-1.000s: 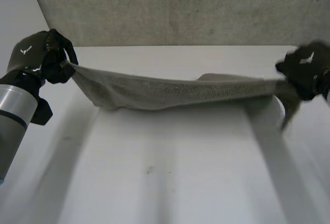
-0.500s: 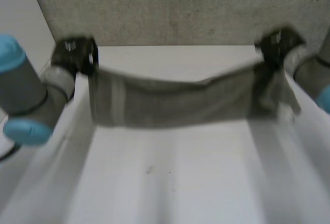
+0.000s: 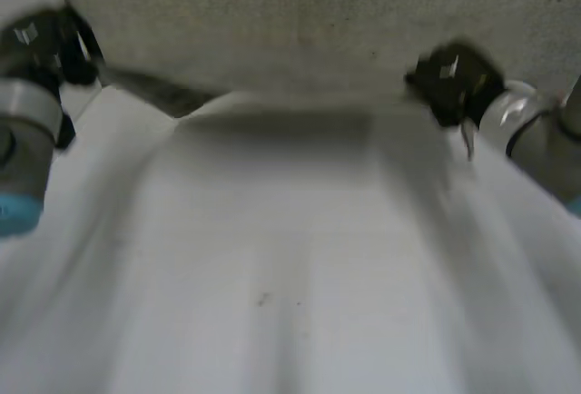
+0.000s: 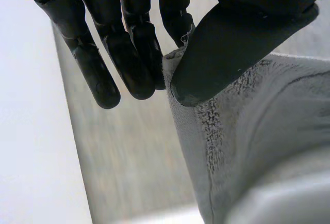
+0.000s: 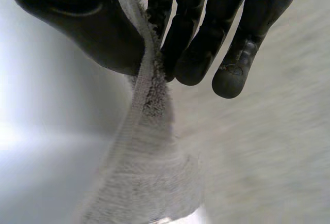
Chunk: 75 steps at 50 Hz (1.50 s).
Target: Fold the towel.
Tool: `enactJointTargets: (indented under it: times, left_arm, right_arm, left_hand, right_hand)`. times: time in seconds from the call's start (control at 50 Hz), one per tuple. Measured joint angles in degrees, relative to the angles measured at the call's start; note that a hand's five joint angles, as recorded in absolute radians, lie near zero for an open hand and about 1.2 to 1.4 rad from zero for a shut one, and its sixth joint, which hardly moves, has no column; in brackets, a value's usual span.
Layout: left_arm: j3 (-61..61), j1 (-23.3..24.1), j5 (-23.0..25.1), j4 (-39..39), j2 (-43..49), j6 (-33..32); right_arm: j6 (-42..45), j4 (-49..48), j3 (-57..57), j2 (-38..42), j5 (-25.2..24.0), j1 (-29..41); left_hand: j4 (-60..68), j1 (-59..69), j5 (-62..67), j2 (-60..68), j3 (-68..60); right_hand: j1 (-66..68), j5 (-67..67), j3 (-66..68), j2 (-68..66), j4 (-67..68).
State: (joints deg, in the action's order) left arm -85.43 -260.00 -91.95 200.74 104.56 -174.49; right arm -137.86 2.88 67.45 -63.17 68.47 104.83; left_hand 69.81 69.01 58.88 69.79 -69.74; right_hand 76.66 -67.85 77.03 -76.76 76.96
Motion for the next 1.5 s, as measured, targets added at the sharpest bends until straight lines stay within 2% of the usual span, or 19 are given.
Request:
enactJointTargets:
  times: [0.14, 0.24, 0.3, 0.42, 0.56, 0.78, 0.92, 1.16, 1.4, 1.42, 1.46, 1.5]
  left_arm:
    - [-16.86, -0.91, 3.05, 4.22, -1.01, -0.51]
    - [-21.27, -1.60, 3.38, 6.41, -0.95, -0.61]
    - [-22.02, -1.97, 3.37, 6.94, -0.89, -0.61]
    - [-21.82, -2.22, 3.24, 7.07, -0.97, -0.60]
    - [-21.43, -2.25, 3.18, 6.96, -1.10, -0.58]
    - [-21.15, -2.42, 3.18, 6.97, -1.23, -0.32]
    - [-20.86, -2.83, 3.18, 6.96, -1.36, -0.11]
    - [-20.83, -3.69, 3.20, 6.94, -1.39, -0.12]
    - [-21.12, -3.77, 3.27, 6.94, -1.37, -0.15]
    - [-21.14, -3.77, 3.27, 6.94, -1.37, -0.15]
    - [-21.17, -3.76, 3.30, 6.91, -1.37, -0.15]
    - [-21.19, -3.75, 3.31, 6.86, -1.37, -0.16]
  right_arm:
    - [6.51, 3.90, 12.67, 2.78, -0.38, -0.03]
    - [6.46, 1.24, 17.92, 3.77, -0.05, -0.22]
    - [3.46, -1.05, 20.21, 3.65, 0.05, -0.57]
    - [-7.59, -5.54, 24.30, 2.15, 0.06, -2.17]
    - [-18.23, -11.76, 28.79, 0.20, 0.00, -6.45]
    - [-27.77, -17.01, 30.30, 0.96, 0.00, -9.96]
    - [-30.53, -17.75, 30.21, 1.33, 0.60, -10.11]
    - [-29.40, -18.80, 29.94, 1.29, 5.39, -11.53]
    - [-27.93, -17.78, 29.86, 1.26, 5.51, -13.74]
    - [-27.89, -17.65, 29.85, 1.28, 5.48, -13.77]
    - [-27.84, -17.40, 29.77, 1.30, 5.38, -13.77]
    - [-27.81, -17.20, 29.70, 1.24, 5.24, -13.75]
  left_hand:
    - [0.01, 0.02, 0.00, 0.00, 0.00]
    - [0.01, 0.01, 0.00, 0.00, 0.00]
    - [0.01, 0.02, 0.00, 0.00, 0.00]
    - [0.02, 0.02, 0.00, 0.00, 0.00]
    - [0.02, 0.02, 0.00, 0.00, 0.00]
    - [0.02, 0.00, 0.00, 0.00, 0.00]
    - [0.02, 0.02, 0.00, 0.00, 0.00]
    - [0.02, 0.02, 0.00, 0.00, 0.00]
    - [0.02, 0.02, 0.00, 0.00, 0.00]
    - [0.02, 0.00, 0.00, 0.00, 0.00]
    - [0.02, 0.02, 0.00, 0.00, 0.00]
    - [0.02, 0.02, 0.00, 0.00, 0.00]
  right_hand:
    - [0.00, 0.01, 0.00, 0.00, 0.00]
    - [0.00, 0.00, 0.00, 0.00, 0.00]
    - [-3.00, 3.52, -3.22, 3.14, -2.64]
    - [-30.51, 31.77, -30.38, 30.33, -30.03]
    - [-34.03, 36.51, -34.41, 33.63, -34.29]
    - [-36.52, 39.60, -36.95, 35.49, -37.09]
    - [-36.55, 39.70, -36.94, 35.49, -37.09]
    - [-36.55, 39.79, -36.94, 35.49, -37.09]
    - [-36.55, 38.38, -36.97, 36.56, -36.99]
    - [-33.65, 34.90, -33.91, 34.28, -33.99]
    - [-15.79, 18.27, -16.10, 15.71, -16.15]
    - [-3.26, 5.65, -4.62, 3.72, -4.54]
